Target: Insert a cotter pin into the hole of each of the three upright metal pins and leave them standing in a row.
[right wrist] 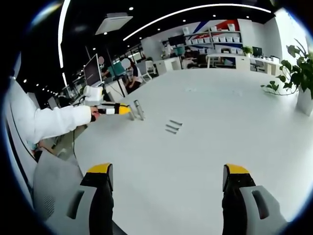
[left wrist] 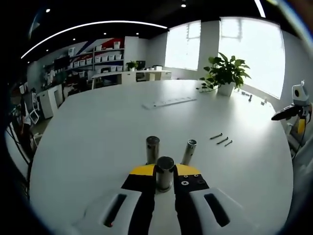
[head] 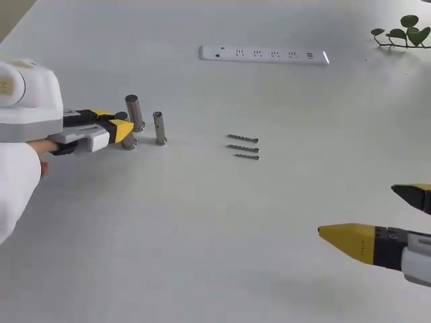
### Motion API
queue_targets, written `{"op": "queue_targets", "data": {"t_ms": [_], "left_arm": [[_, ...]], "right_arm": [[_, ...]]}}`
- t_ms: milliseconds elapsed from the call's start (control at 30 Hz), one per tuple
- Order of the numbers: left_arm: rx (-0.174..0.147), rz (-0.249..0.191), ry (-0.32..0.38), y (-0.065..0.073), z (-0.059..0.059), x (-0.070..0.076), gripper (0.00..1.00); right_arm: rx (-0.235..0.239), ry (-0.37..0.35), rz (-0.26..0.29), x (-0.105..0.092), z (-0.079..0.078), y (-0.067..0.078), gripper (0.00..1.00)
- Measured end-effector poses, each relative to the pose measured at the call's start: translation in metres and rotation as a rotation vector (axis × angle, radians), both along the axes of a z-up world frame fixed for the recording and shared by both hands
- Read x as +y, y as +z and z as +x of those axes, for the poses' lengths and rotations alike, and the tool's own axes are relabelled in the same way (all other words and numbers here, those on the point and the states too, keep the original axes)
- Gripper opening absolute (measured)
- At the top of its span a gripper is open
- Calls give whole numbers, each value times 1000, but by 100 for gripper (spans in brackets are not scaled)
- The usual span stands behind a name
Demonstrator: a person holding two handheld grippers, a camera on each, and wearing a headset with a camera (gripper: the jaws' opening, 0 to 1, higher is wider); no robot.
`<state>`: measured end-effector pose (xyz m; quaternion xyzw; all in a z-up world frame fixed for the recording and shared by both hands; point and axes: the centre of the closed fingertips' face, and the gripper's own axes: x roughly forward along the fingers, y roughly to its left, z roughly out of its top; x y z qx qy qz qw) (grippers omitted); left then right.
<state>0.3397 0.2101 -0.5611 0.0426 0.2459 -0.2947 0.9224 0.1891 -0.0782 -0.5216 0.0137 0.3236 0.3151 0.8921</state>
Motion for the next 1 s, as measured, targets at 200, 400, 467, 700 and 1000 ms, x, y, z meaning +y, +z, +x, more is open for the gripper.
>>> {"op": "queue_targets", "data": {"t_ms": [200,400,467,700,1000], "left_arm": [[-13,47,-19,0,2,1,11],[-20,127,-39,1,-6,1,10],[-16,142,-54,2,-12,0,10],[-41,110,-125,22,-33,-14,10],[-93,52,-257,60,-73,-62,10]], "right_arm": [[-1,7,-1,2,-1,-1,91],[8,10,0,4,-2,-3,91],[7,13,1,5,-3,-3,91],[0,23,7,8,-5,-1,91],[-17,37,16,11,-9,1,91]]}}
